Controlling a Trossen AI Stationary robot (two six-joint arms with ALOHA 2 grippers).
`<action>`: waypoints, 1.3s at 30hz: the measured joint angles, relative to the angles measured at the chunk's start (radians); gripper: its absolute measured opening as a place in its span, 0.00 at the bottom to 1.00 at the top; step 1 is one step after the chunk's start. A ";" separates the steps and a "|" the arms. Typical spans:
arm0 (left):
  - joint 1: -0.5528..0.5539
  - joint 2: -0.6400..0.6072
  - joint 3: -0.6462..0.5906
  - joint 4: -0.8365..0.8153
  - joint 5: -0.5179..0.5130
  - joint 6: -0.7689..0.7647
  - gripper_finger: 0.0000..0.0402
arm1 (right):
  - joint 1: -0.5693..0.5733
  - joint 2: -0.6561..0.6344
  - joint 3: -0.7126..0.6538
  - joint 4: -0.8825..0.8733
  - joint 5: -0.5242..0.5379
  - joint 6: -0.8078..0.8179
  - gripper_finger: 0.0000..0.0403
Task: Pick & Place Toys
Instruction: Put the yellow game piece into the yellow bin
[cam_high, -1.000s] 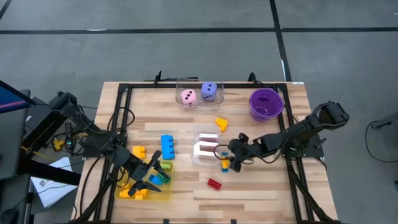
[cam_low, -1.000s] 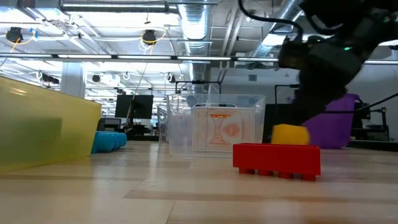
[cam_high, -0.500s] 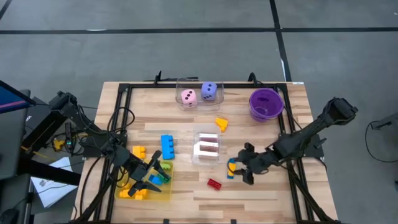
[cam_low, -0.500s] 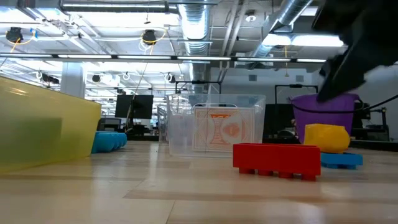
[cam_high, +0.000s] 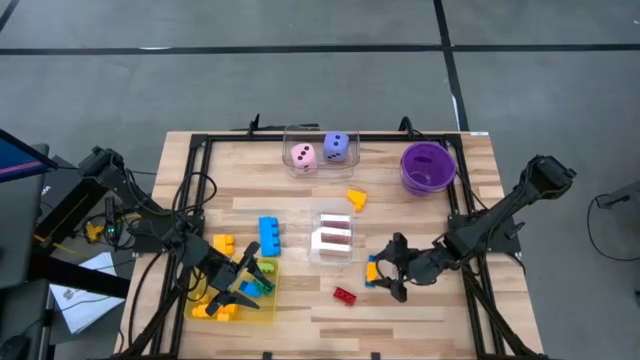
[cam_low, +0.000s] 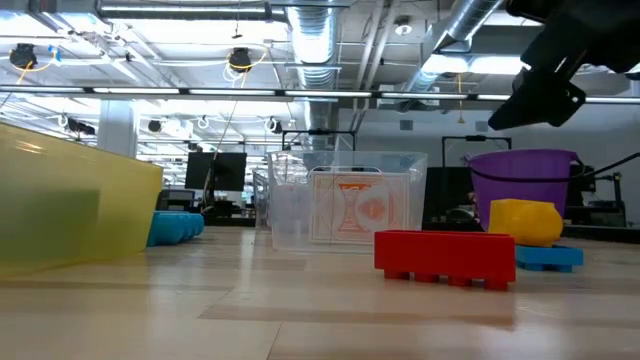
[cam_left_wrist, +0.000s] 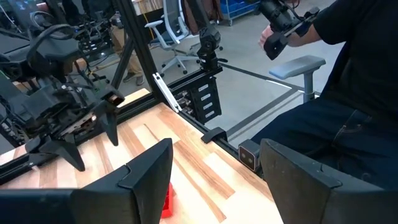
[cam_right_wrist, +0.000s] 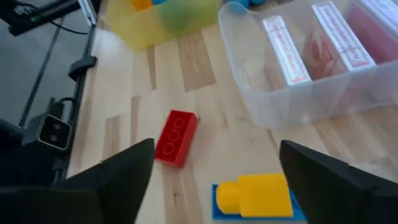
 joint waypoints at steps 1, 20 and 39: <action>0.000 0.000 0.000 0.000 0.000 0.000 0.59 | 0.000 0.002 0.001 0.004 0.000 -0.007 0.88; 0.000 0.000 0.000 -0.001 0.000 -0.001 0.59 | 0.009 0.307 0.129 -0.146 0.066 -0.011 0.94; 0.000 0.000 0.000 -0.001 0.000 -0.001 0.59 | 0.048 0.378 0.215 -0.347 0.160 0.069 0.94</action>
